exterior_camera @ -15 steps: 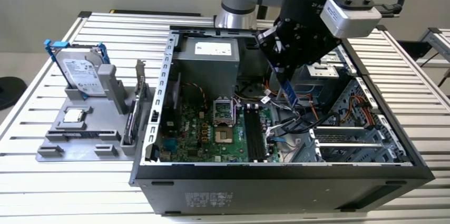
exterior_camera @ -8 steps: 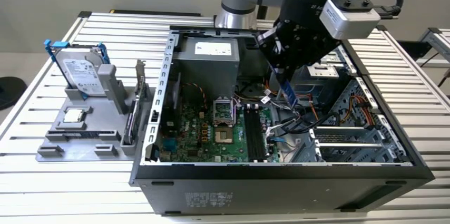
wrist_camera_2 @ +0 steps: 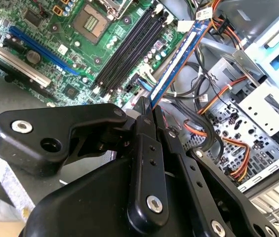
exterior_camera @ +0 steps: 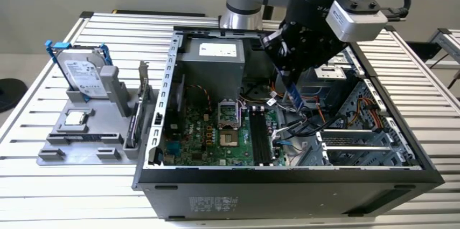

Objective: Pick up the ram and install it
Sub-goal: 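Insert the ram into the slot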

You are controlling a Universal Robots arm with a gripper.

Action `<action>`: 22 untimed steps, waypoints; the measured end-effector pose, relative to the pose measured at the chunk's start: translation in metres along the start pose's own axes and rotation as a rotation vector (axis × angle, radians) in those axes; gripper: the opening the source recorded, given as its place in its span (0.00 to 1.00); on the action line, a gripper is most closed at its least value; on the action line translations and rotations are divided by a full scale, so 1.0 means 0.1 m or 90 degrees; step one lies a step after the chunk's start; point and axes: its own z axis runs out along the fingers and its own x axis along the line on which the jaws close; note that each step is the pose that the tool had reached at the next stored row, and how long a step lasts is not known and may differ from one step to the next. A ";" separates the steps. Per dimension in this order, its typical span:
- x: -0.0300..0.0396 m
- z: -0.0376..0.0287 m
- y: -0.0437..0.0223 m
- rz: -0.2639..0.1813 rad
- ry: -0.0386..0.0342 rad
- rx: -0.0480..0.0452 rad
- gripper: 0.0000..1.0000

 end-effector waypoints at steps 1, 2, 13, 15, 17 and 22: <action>0.000 0.002 0.000 0.000 0.0000 0.0000 0.00; 0.000 0.005 0.000 0.000 0.0000 0.0000 0.00; 0.001 0.030 -0.001 0.000 0.0000 0.0000 0.00; 0.001 0.034 -0.001 0.000 0.0000 0.0000 0.00; 0.001 0.040 -0.002 0.000 0.0000 -0.0001 0.00; 0.001 0.056 -0.003 0.000 0.0000 -0.0002 0.00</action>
